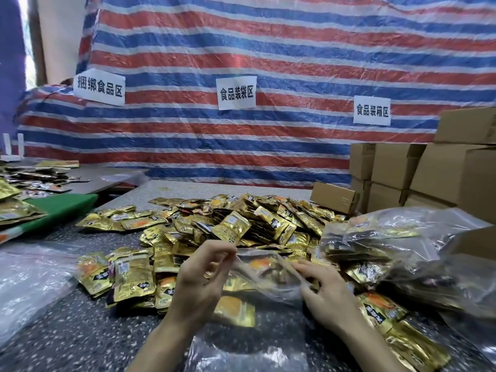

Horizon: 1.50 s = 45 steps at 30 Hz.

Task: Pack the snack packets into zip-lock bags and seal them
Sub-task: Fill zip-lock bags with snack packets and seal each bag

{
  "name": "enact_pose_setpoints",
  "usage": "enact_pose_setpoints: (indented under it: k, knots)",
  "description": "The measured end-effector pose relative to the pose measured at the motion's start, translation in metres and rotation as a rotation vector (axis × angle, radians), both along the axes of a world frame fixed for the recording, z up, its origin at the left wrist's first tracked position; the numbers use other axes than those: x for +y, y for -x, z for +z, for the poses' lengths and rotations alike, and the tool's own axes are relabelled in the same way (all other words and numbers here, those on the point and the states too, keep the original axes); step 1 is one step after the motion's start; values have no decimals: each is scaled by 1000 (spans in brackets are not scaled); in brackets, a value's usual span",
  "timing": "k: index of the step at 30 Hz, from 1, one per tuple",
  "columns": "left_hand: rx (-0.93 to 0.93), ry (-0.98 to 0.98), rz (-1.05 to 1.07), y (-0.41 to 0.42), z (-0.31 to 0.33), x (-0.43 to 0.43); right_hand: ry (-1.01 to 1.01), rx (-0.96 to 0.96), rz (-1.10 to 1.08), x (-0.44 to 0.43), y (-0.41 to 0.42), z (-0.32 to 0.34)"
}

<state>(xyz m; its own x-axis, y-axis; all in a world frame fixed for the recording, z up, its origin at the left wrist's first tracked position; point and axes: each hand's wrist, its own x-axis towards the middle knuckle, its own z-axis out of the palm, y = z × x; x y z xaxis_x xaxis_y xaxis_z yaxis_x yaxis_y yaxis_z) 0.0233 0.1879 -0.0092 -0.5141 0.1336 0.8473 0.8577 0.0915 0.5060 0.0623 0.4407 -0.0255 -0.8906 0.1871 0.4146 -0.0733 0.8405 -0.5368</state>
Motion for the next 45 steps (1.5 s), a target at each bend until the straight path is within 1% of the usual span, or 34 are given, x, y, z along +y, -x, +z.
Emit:
enact_pose_setpoints:
  k: [2, 3, 7, 8, 10, 12, 14, 16, 18, 20, 23, 24, 28, 32, 34, 38, 42, 44, 45]
  knots:
    - [8, -36, 38, 0, 2, 0, 119, 159, -38, -2, -3, 3]
    - [12, -47, 44, 0, 3, -1, 211, 217, -46, -2, -5, 7]
    - [124, 6, 116, 2, 3, -2, 682, 516, -45, -4, -13, 36]
    - [125, 4, 115, 2, 3, -2, 778, 556, -10, -5, -15, 44]
    - [113, -23, 88, 1, 4, -1, 940, 557, 119, -10, -21, 60]
    - [104, -47, 74, -1, 5, 1, 1011, 502, 269, -19, -26, 71]
    - [72, -82, 57, -3, 4, 1, 967, 453, 355, -29, -28, 75]
    - [9, -139, 31, -3, 2, 1, 893, 422, 376, -36, -27, 74]
    - [-12, -176, 17, -4, 2, 2, 852, 394, 378, -41, -27, 73]
    - [-7, -193, -16, -6, 2, 3, 859, 374, 382, -40, -28, 76]
    - [-23, -182, -33, -8, 4, 3, 966, 394, 390, -35, -32, 88]
    - [-33, -172, -28, -9, 4, 4, 964, 399, 400, -35, -33, 91]
    - [-32, -166, 4, -12, 5, 5, 819, 358, 419, -43, -37, 91]
    - [-106, -254, 37, -14, 7, 5, 796, 309, 458, -48, -38, 83]
    - [-131, -303, 34, -14, 8, 5, 756, 241, 485, -48, -39, 81]
    - [-137, -346, 37, -14, 9, 6, 572, -27, 449, -50, -40, 78]
    - [-143, -399, 41, -11, 8, 5, 406, -182, 490, -47, -46, 86]
    - [-138, -424, 27, -11, 10, 3, 363, -209, 518, -43, -49, 92]
    - [-125, -426, 27, -12, 11, 3, 342, -161, 505, -42, -50, 95]
